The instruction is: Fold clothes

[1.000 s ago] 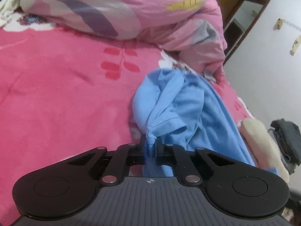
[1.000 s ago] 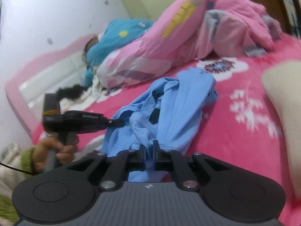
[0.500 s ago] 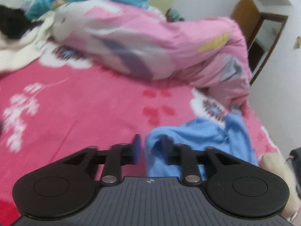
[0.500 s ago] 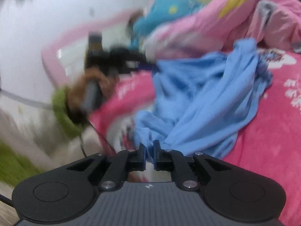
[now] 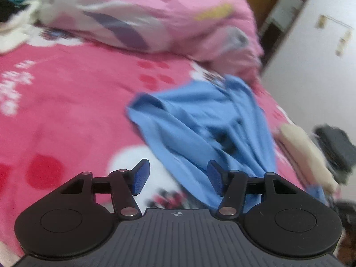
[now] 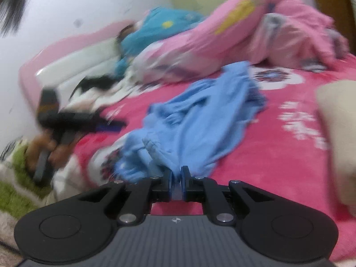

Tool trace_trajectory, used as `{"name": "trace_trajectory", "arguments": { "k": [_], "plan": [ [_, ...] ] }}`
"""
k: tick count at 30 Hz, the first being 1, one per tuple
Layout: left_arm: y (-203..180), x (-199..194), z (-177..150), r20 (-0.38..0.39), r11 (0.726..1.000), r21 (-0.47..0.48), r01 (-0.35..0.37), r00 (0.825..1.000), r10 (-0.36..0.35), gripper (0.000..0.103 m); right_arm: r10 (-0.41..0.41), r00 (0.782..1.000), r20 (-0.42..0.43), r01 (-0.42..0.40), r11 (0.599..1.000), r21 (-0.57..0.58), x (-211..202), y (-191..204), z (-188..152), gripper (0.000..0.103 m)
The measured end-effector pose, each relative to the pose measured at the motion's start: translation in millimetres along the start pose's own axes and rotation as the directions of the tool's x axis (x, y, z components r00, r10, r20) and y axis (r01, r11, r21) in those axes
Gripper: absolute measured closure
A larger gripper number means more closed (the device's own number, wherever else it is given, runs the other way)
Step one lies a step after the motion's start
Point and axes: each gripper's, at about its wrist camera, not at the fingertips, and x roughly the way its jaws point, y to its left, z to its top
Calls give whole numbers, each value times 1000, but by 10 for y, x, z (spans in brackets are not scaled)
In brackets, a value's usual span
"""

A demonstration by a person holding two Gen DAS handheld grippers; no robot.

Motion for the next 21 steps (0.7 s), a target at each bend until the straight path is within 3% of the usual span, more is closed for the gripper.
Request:
{"name": "trace_trajectory", "arguments": {
  "k": [3, 6, 9, 11, 13, 14, 15, 17, 18, 21],
  "plan": [
    [-138, 54, -67, -22, 998, 49, 35, 999, -34, 45, -55, 988, 144, 40, 993, 110, -336, -209, 21, 96],
    [-264, 126, -123, -68, 992, 110, 63, 996, -56, 44, -115, 944, 309, 42, 971, 234, -721, -453, 10, 96],
    [-354, 180, -204, -108, 985, 154, 82, 992, -65, 41, -158, 901, 403, 10, 938, 346, -985, -705, -45, 96],
    [-454, 203, -257, -129, 977, 182, 114, 987, -91, 41, -176, 910, 375, 22, 924, 381, -963, -785, -77, 93],
    [-574, 188, -307, -136, 963, 220, 157, 982, -129, 41, -149, 939, 311, 14, 918, 397, -819, -800, -101, 92],
    [-642, 179, -335, -141, 953, 245, 178, 979, -147, 41, -131, 950, 284, 6, 916, 402, -727, -789, -114, 86],
    [-704, 178, -362, -148, 944, 268, 193, 976, -158, 40, -113, 959, 261, -3, 914, 405, -625, -766, -130, 64],
    [-819, 212, -419, -162, 928, 315, 199, 975, -154, 39, -76, 974, 215, -20, 911, 412, -421, -720, -161, 32],
    [-861, 238, -439, -168, 923, 334, 193, 975, -144, 38, -57, 980, 192, -28, 909, 416, -319, -697, -177, 24],
    [-903, 292, -450, -178, 921, 344, 182, 976, -127, 38, 0, 993, 122, -52, 902, 428, -13, -628, -224, 24]
  ]
}}
